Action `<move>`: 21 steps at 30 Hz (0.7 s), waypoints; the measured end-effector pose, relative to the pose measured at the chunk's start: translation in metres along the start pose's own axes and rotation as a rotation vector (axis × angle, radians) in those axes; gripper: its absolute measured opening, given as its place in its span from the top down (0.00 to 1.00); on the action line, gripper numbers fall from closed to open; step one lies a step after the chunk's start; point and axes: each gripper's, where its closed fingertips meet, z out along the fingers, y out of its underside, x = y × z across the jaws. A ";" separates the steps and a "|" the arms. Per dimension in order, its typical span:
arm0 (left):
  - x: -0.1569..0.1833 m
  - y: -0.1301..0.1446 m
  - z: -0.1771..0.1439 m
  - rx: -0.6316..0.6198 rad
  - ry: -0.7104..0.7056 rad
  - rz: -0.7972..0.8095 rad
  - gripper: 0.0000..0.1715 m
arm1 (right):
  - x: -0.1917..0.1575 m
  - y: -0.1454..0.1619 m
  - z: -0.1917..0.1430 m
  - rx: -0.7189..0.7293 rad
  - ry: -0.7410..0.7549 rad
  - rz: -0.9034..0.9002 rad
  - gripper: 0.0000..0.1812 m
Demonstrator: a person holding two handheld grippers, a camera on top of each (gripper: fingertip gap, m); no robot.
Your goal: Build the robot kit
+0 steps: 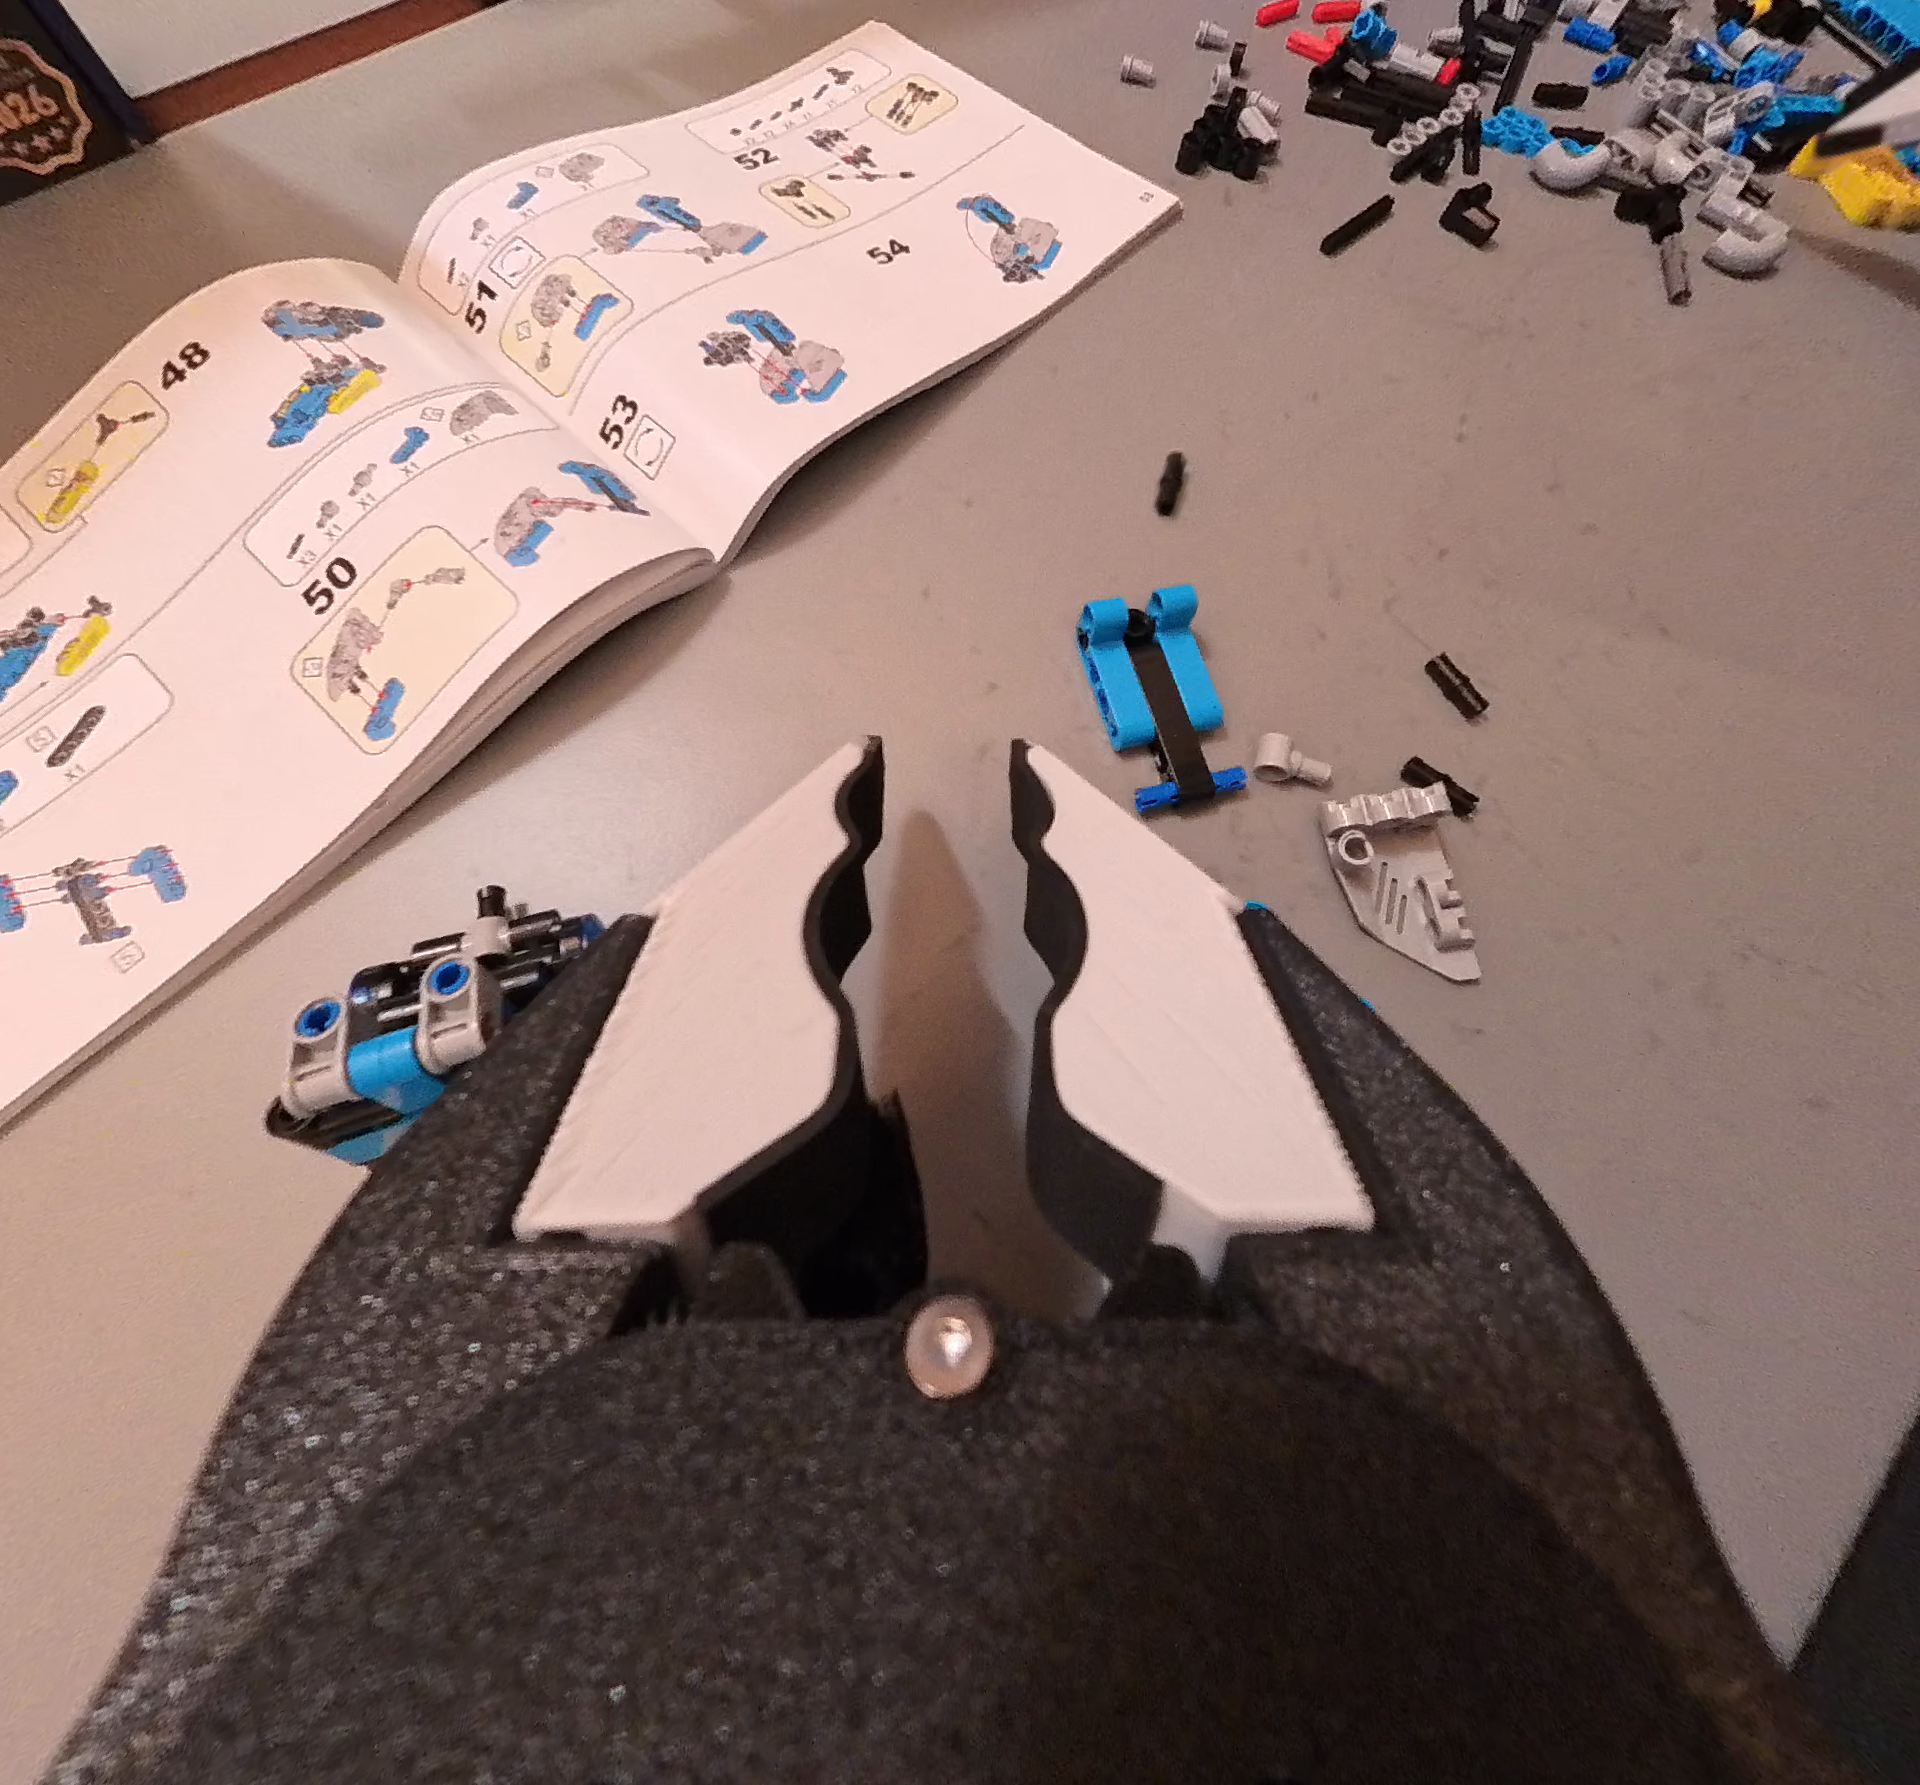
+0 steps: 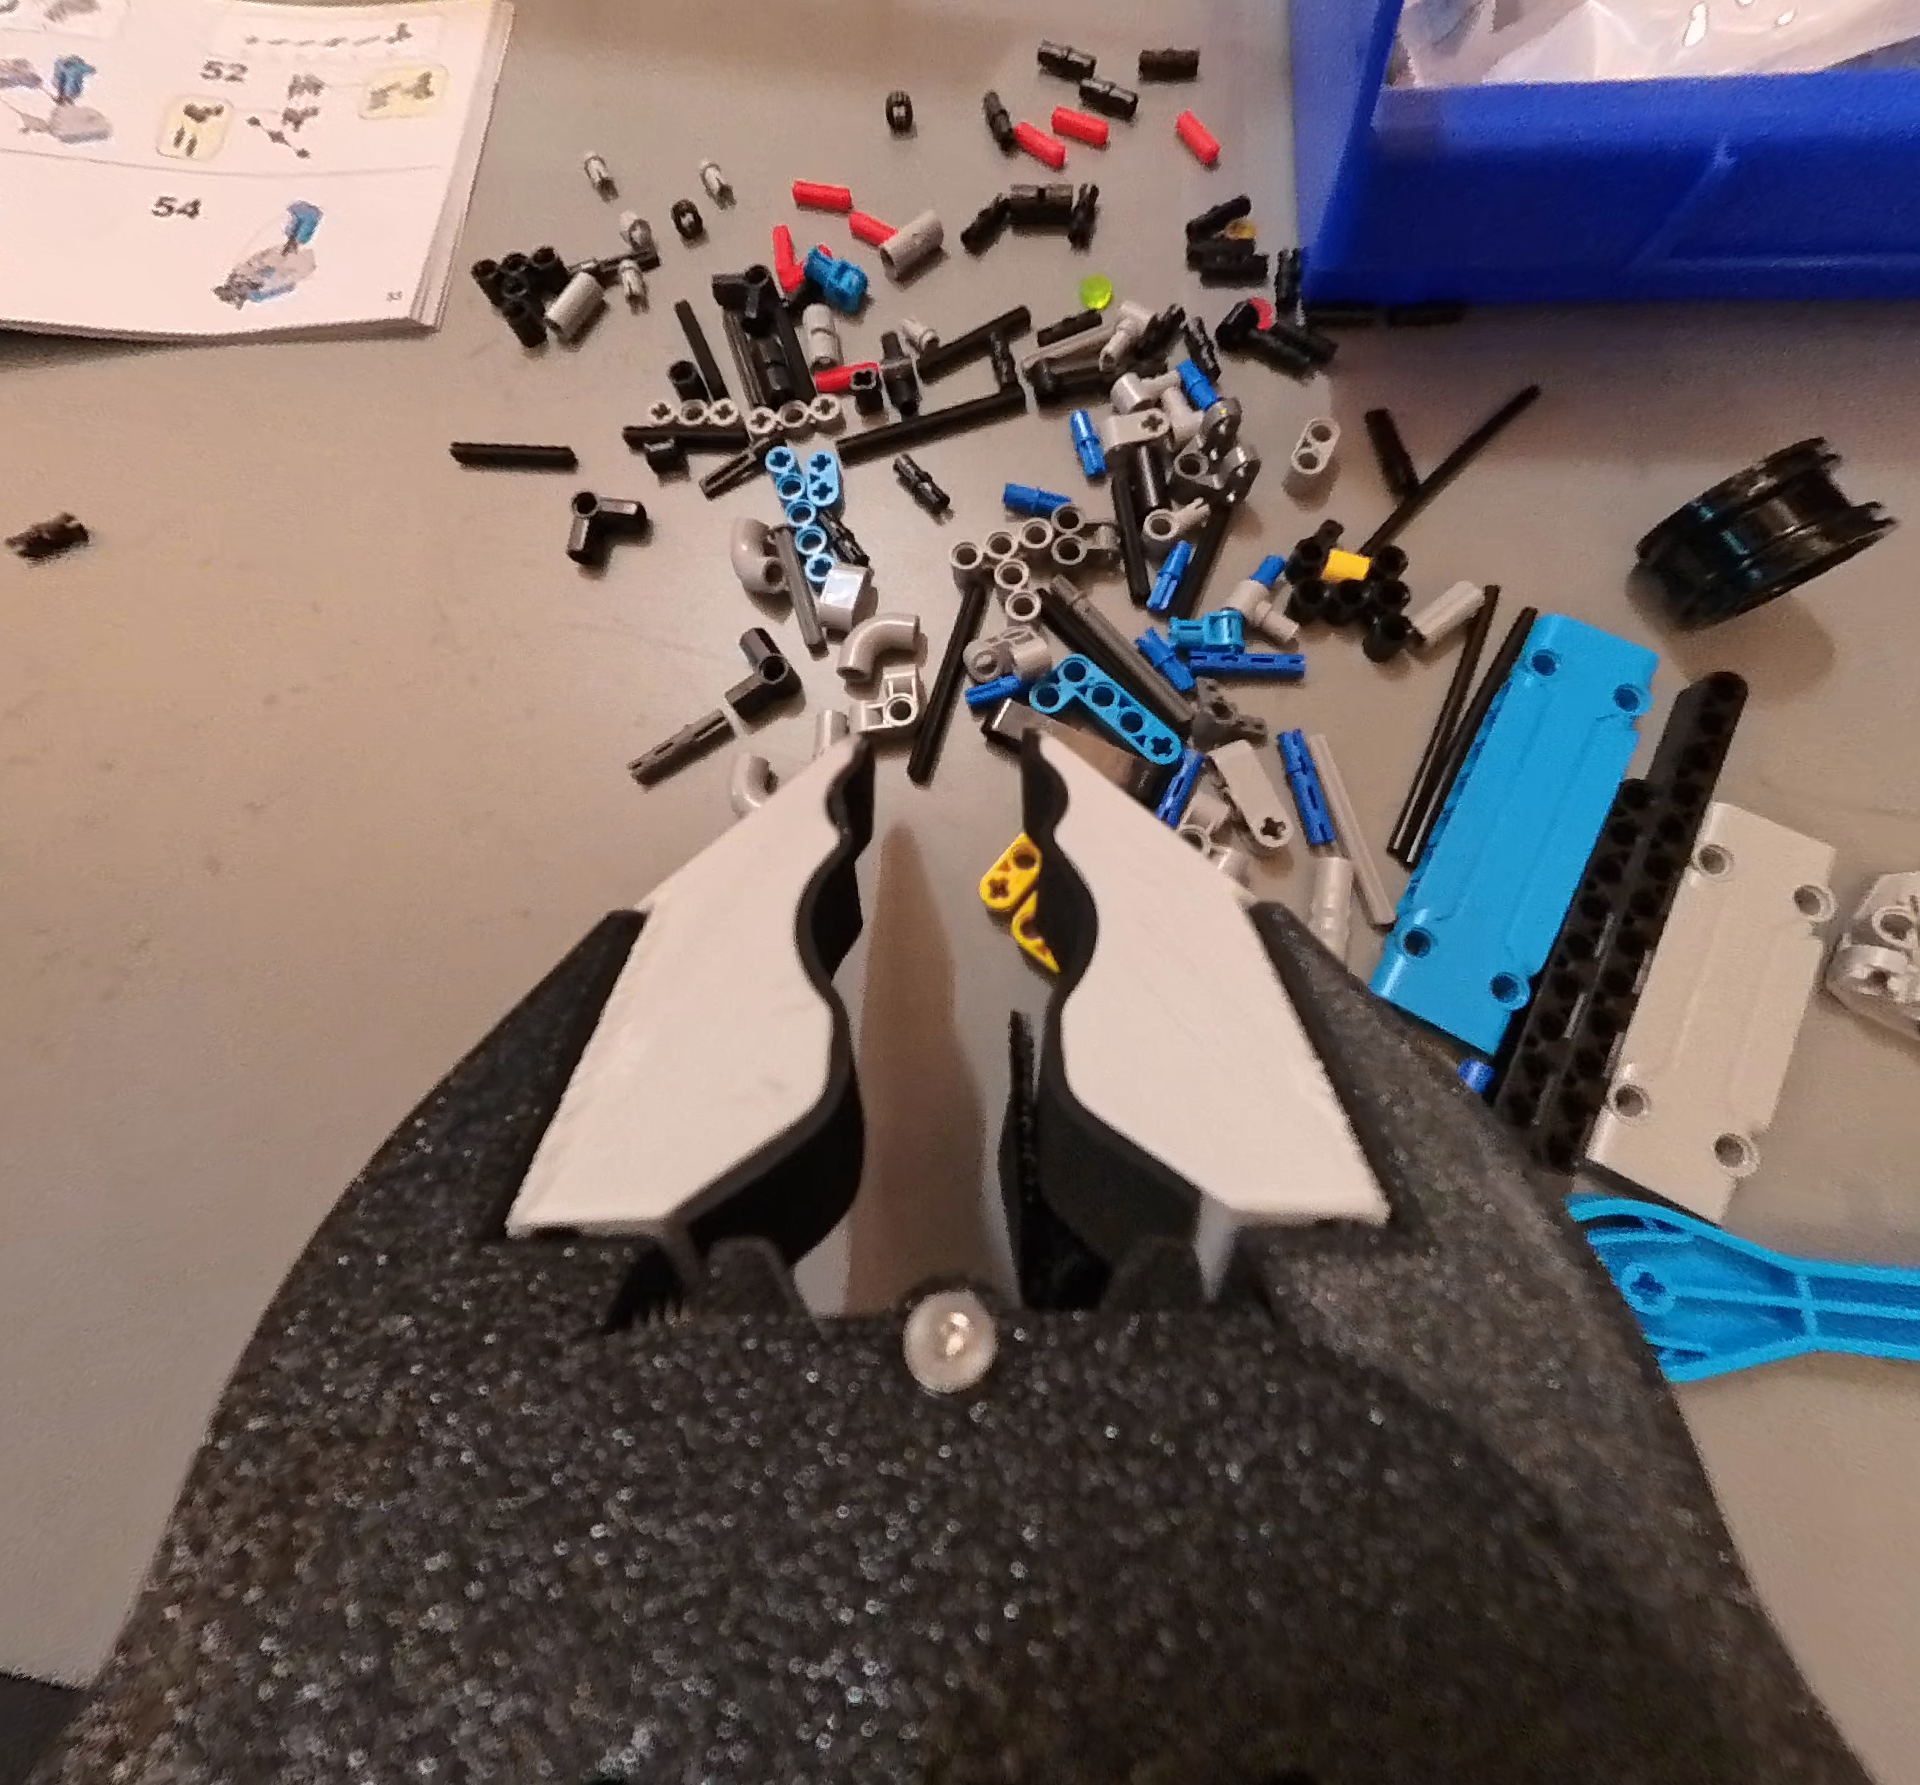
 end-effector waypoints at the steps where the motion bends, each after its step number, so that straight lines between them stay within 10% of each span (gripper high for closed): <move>1: 0.000 0.000 0.000 -0.002 0.001 0.001 0.86 | 0.001 -0.001 -0.001 0.008 0.003 0.003 0.85; 21: 0.002 0.002 0.001 -0.013 0.006 0.013 0.86 | 0.042 0.008 -0.011 0.003 0.163 0.039 0.86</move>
